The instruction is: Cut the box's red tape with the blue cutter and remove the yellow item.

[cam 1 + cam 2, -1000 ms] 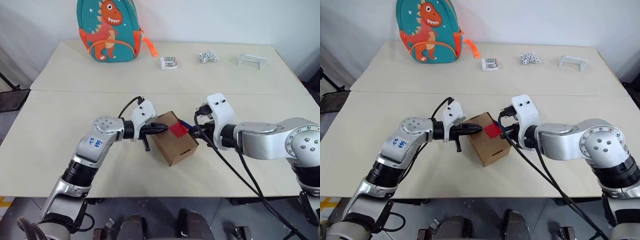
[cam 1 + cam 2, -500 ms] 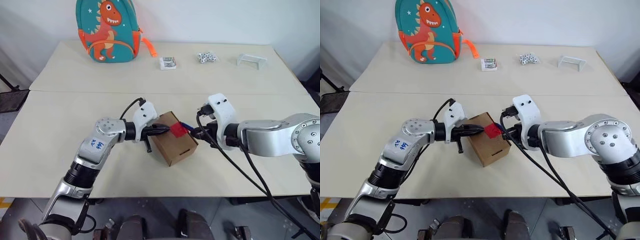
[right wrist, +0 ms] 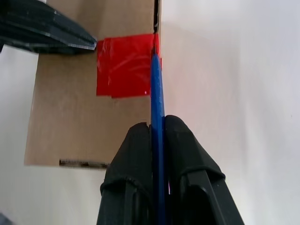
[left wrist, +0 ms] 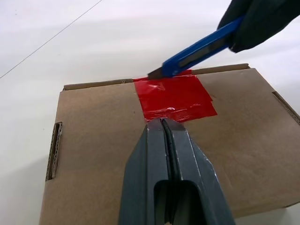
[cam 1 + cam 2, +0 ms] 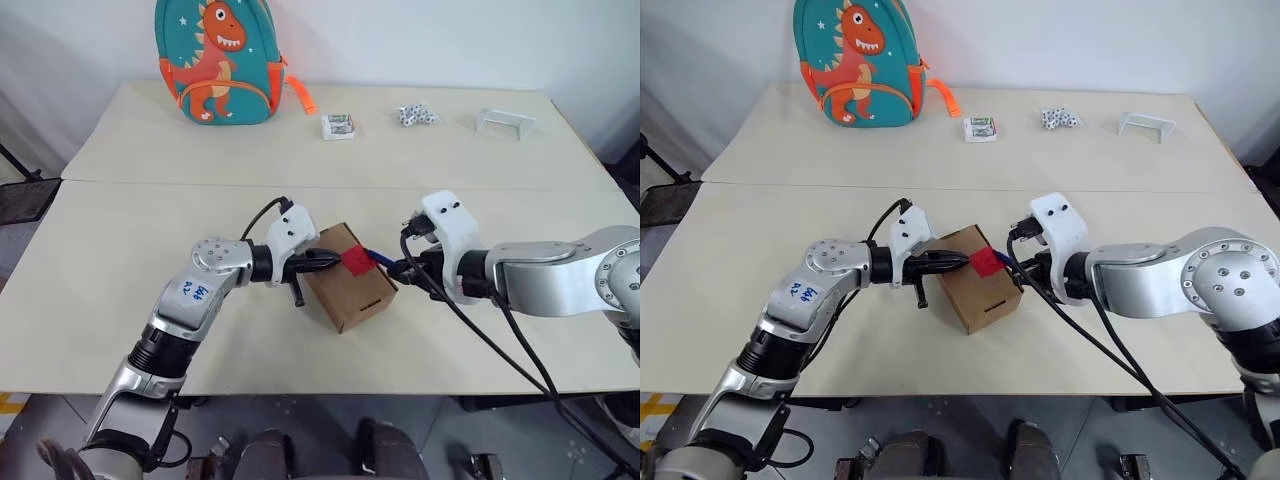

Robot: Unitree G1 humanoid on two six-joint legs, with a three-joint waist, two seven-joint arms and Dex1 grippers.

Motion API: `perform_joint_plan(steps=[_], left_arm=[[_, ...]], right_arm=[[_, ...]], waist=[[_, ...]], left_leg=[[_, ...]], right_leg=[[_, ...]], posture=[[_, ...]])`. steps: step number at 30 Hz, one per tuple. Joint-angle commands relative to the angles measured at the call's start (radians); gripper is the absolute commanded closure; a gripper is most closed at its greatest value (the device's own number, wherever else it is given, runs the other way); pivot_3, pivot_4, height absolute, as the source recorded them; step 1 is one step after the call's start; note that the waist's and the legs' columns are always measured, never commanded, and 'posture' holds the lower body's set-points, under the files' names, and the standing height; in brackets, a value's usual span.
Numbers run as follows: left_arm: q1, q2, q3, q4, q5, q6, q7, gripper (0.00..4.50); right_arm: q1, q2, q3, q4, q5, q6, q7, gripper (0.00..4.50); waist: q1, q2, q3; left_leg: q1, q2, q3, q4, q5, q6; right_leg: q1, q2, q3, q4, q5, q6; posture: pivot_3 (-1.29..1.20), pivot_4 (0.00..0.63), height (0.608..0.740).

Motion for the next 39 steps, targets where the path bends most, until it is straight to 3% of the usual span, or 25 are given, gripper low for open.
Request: perform_joint_plan(steps=[1,29,39], left_arm=[[0.030,-0.009,-0.033,-0.002,0.022,0.008,0.004,4.50],[0.046,-0.024,-0.052,-0.003,0.025,0.015,0.015,4.50],[0.048,-0.024,-0.050,-0.001,0.023,0.015,0.014,4.50]], right_arm=[[0.013,-0.029,0.045,-0.026,0.026,0.029,0.051,4.37],[0.030,-0.238,0.125,-0.046,0.026,0.037,0.349,4.37],[-0.077,-0.271,0.106,-0.032,0.026,0.045,0.371,4.37]], waist=[[0.001,0.000,0.000],[0.003,-0.001,-0.001],[0.002,-0.001,-0.001]], left_leg=[[0.000,0.000,0.000,0.000,0.000,0.000],[0.000,0.000,-0.001,0.000,0.000,0.000],[0.000,0.000,-0.001,0.000,0.000,0.000]], right_leg=[[0.000,0.000,0.000,0.000,0.000,0.000],[0.001,0.000,-0.001,-0.001,0.000,0.000],[0.001,0.000,0.000,-0.002,0.000,0.000]], posture=[[0.00,0.150,0.740],[0.00,0.150,0.740],[0.00,0.150,0.740]])
